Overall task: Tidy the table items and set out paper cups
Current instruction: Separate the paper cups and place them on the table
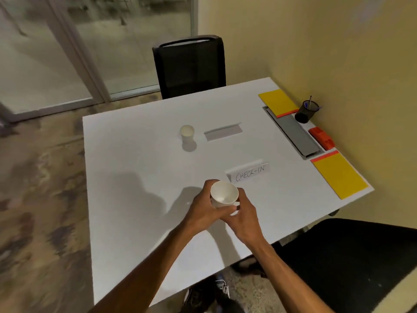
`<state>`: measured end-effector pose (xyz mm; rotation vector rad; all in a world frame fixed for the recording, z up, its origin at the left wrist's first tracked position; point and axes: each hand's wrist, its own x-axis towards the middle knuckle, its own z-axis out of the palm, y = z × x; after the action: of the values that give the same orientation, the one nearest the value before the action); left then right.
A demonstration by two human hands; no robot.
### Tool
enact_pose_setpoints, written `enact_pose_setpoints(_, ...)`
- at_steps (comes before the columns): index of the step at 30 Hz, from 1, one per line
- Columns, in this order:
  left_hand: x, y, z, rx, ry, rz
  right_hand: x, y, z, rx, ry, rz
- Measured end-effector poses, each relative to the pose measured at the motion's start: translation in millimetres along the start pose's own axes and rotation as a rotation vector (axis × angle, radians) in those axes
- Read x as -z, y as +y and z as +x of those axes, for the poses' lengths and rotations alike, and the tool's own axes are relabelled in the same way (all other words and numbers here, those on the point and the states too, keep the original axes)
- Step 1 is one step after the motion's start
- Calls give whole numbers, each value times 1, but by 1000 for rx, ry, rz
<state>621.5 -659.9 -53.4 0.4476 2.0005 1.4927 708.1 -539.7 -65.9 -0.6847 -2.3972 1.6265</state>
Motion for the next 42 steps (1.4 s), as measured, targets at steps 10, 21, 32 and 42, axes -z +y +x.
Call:
enact_pose_setpoints(10, -4, -45, 45, 165, 266, 111, 3, 69, 112, -104, -82, -119)
enact_pose_setpoints(21, -5, -112, 55, 196, 442, 541, -57, 128, 162, -107, -52, -142)
enact_pose_setpoints(32, -3, -125, 47, 273, 448, 534, -77, 143, 171, -127, 44, -146)
enact_pose_setpoints(42, 1, -112, 26, 262, 429, 555, -52, 122, 129, -218, 71, -89)
